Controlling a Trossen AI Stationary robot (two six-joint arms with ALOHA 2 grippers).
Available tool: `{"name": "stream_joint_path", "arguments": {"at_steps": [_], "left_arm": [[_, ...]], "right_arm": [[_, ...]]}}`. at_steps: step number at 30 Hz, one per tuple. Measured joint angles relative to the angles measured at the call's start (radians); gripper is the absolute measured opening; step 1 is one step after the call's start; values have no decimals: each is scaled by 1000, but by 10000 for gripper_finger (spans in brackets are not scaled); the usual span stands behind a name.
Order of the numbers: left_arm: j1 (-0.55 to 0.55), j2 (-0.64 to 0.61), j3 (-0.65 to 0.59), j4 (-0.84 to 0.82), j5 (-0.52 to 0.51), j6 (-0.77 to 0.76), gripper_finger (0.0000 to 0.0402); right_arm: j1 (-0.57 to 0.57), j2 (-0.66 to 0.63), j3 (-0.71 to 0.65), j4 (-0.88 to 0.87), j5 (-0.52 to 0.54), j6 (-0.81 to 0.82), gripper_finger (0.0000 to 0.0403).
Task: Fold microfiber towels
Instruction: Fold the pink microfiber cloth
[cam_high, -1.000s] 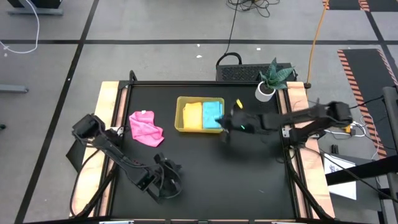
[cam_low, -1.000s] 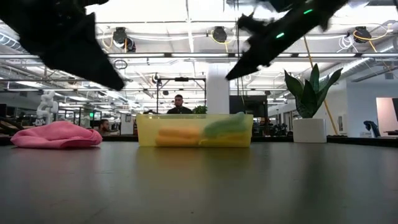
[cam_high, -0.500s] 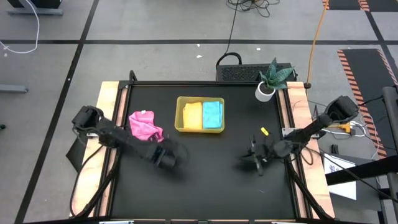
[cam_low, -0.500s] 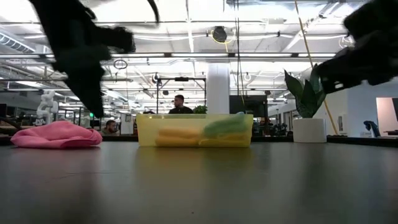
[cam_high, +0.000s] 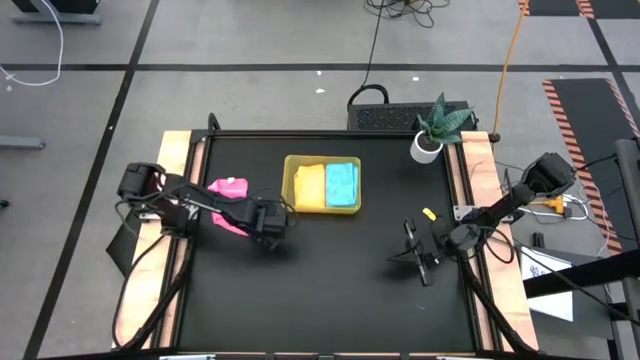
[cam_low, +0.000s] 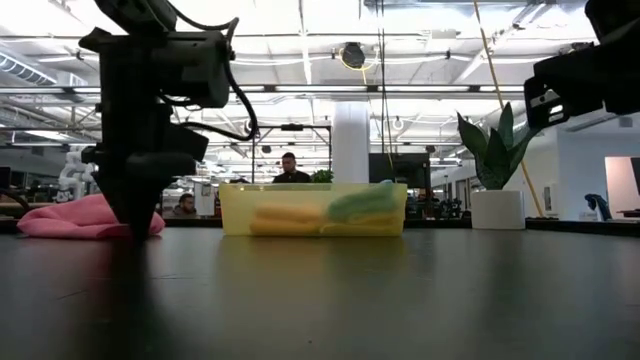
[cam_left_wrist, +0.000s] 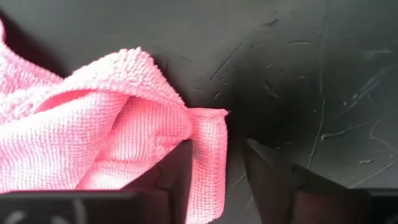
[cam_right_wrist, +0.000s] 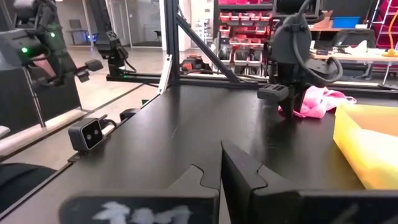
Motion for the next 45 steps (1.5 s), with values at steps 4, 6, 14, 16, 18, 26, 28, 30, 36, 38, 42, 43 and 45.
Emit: {"name": "stream_joint_path", "arguments": {"at_steps": [4,6,14,16,18,26,28,30,36,38,42,43,45], "left_arm": [[-16,-2,20,-14,-27,50,71],[-25,1,33,-60,-44,74,23],[-109,0,319,-463,-47,48,5],[-151,0,435,-531,-47,73,4],[-196,-2,558,-558,-48,120,4],[-395,-4,923,-438,-395,350,5],[-428,-4,943,-391,-478,442,5],[-446,-4,946,-348,-513,508,3],[-436,-3,876,-311,-522,491,11],[-432,-3,828,-282,-521,467,11],[-431,-2,680,-177,-483,451,4],[-431,-2,640,-133,-467,447,5],[-431,-2,576,-27,-441,451,9]], "right_arm": [[0,0,0,2,0,11,0],[0,0,0,10,0,28,0],[0,0,-1,18,-3,42,0],[0,0,5,3,-3,43,0],[0,0,21,-40,-5,50,0],[28,21,95,-173,-5,31,0],[39,20,96,-165,-4,27,0],[46,20,97,-169,-5,27,0],[53,22,97,-176,-5,46,8],[53,32,97,-181,-5,51,21],[47,73,98,-175,0,78,58],[44,86,98,-166,0,79,68],[34,115,100,-138,1,79,88]]}}
